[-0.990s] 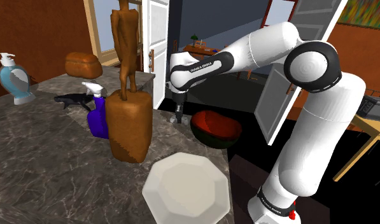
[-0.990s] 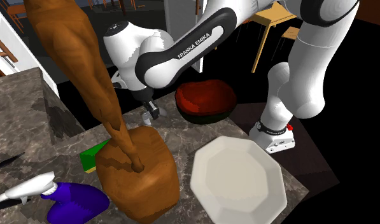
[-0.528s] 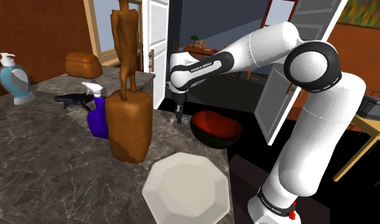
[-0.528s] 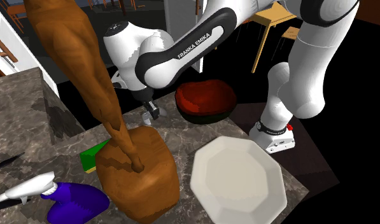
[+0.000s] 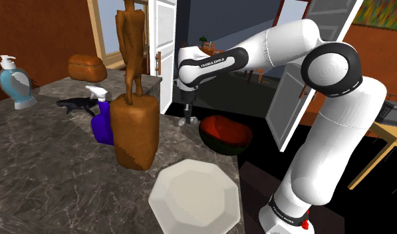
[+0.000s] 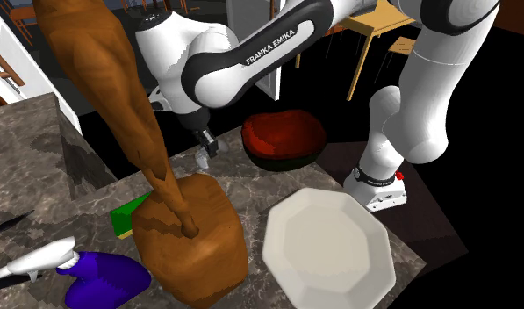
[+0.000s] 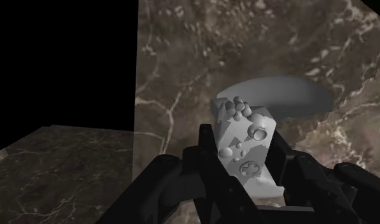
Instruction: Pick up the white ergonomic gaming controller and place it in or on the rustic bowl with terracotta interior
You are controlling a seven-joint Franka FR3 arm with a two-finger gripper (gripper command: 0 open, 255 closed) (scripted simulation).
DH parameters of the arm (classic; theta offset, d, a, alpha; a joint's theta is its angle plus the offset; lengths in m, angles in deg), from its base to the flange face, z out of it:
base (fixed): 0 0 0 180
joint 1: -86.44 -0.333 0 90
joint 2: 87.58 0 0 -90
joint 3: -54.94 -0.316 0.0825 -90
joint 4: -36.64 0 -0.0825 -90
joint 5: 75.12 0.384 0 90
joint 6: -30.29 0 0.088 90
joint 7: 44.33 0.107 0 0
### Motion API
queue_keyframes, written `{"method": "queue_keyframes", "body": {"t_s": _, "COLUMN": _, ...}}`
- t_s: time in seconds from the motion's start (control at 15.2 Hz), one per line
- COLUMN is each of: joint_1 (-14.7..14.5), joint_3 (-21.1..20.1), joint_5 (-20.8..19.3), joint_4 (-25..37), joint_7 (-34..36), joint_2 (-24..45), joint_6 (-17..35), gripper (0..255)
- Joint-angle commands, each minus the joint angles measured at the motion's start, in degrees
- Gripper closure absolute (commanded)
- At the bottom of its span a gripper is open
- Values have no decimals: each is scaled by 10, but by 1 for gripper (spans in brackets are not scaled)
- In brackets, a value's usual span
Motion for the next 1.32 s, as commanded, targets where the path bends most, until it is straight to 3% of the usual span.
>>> {"method": "queue_keyframes", "body": {"t_s": 0.0, "joint_1": -1, "joint_3": -1, "joint_5": 0, "joint_4": 10, "joint_7": 1, "joint_2": -5, "joint_6": -15, "gripper": 255}}
{"method": "queue_keyframes", "body": {"t_s": 1.25, "joint_1": -1, "joint_3": -1, "joint_5": 1, "joint_4": 130, "joint_7": -3, "joint_2": -27, "joint_6": -158, "gripper": 255}}
